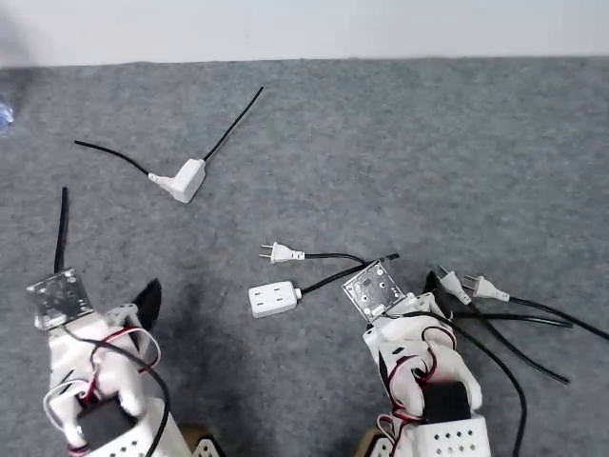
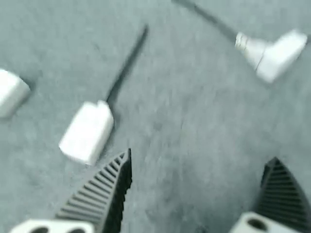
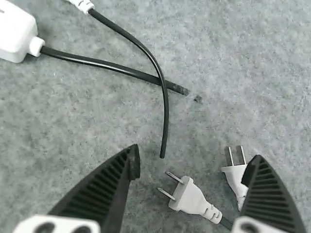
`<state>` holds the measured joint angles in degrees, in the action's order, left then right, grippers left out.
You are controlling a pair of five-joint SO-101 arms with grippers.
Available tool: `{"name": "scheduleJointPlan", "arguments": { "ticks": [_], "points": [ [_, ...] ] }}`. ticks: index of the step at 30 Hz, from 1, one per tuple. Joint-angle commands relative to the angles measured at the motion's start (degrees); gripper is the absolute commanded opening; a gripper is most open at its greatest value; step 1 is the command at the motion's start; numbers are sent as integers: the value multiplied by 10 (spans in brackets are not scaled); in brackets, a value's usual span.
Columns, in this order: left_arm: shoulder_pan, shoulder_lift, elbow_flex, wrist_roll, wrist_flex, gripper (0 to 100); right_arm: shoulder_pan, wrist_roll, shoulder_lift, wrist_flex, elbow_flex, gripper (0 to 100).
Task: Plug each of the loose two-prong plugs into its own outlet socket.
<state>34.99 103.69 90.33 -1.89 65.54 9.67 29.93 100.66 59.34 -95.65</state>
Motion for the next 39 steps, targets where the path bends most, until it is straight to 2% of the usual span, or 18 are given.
{"name": "scheduleJointPlan", "arguments": {
  "ticks": [1,5,8,11,14,18,20,24,30,39],
  "points": [
    [-2,6,-117,-21,0,397,7,-4,-1,-9,-10,335],
    [-17,4,-256,18,6,389,7,-4,-1,-9,-10,335],
    [-28,-6,-375,127,33,348,7,-4,-1,-9,-10,335],
    [-55,-88,-473,138,41,325,7,-4,-1,-9,-10,335],
    [-65,-260,-587,163,84,325,7,-5,-1,-9,-10,335],
    [-157,-560,-776,294,222,325,7,-5,-1,-9,-10,335],
    [-193,-704,-871,325,272,325,7,-4,-1,-10,-10,335],
    [-241,-922,-1002,367,287,325,7,-4,-1,-10,-10,335],
    [-319,-1108,-1030,484,283,325,8,-4,-1,-15,-10,335],
    [-427,-1216,-987,624,295,325,39,-3,-1,-13,-10,335]
  ]
}}
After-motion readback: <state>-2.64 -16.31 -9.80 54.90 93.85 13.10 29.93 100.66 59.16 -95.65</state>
